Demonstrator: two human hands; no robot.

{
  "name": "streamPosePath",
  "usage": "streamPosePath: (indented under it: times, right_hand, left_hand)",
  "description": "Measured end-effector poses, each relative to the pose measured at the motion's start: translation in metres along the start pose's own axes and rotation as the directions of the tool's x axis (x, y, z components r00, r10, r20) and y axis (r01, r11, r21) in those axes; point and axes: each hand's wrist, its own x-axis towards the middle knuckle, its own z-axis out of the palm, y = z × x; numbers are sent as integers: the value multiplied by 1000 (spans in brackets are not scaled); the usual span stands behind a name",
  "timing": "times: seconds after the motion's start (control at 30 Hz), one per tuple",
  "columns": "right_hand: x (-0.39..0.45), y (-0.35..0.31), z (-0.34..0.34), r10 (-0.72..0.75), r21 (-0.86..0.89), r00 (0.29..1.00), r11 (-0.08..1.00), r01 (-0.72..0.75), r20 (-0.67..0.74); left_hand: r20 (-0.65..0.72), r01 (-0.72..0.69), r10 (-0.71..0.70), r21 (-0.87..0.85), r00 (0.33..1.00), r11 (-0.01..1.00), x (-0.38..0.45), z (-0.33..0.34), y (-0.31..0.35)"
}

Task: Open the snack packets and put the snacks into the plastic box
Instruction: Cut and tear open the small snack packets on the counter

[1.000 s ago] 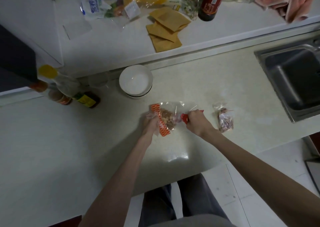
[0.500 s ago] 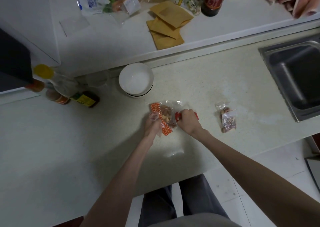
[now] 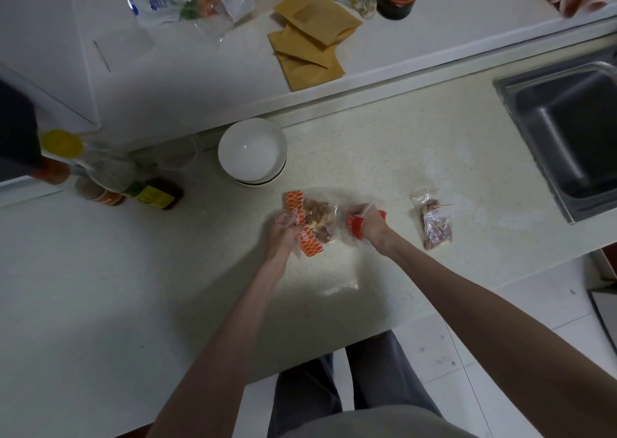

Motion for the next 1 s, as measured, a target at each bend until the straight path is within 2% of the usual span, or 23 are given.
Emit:
streamPosePath:
  times: [0.07,0.13,0.2,0.33,0.43,0.63,0.77,1.0]
  right_hand:
    - [0,4,-2,60,187,998,981,-57,-14]
    - [-4,-2,-6,65,279,998,959,-59,-12]
    - [-6,5,-14,36,256,999,966,-29,-23]
    - [-6,16,-33,-67,68,995,995,72,-71]
    - [-8,20,-44,-36,17,994,999,38,-106]
    - [-4,37,-72,-18,52,991,998,24,-130]
    - [-7,51,-89,16,106,996,994,-6,-91]
    - [-10,60,-109,37,165,992,986,-16,-124]
  left_hand:
    - [-9,-4,4,-14,1000,1000,0,-1,3]
    - [-27,-11,11,-16,1000,1000,1,0,7]
    - [-41,-17,17,-2,999,1000,2,1,10]
    - [-25,-21,21,20,999,1000,5,1,10]
    - [-27,-48,50,45,998,998,5,2,11]
    - [-15,-16,18,130,1000,991,8,2,13]
    - [-55,-34,45,182,997,983,7,2,15]
    - [-51,-35,48,232,998,972,6,5,18]
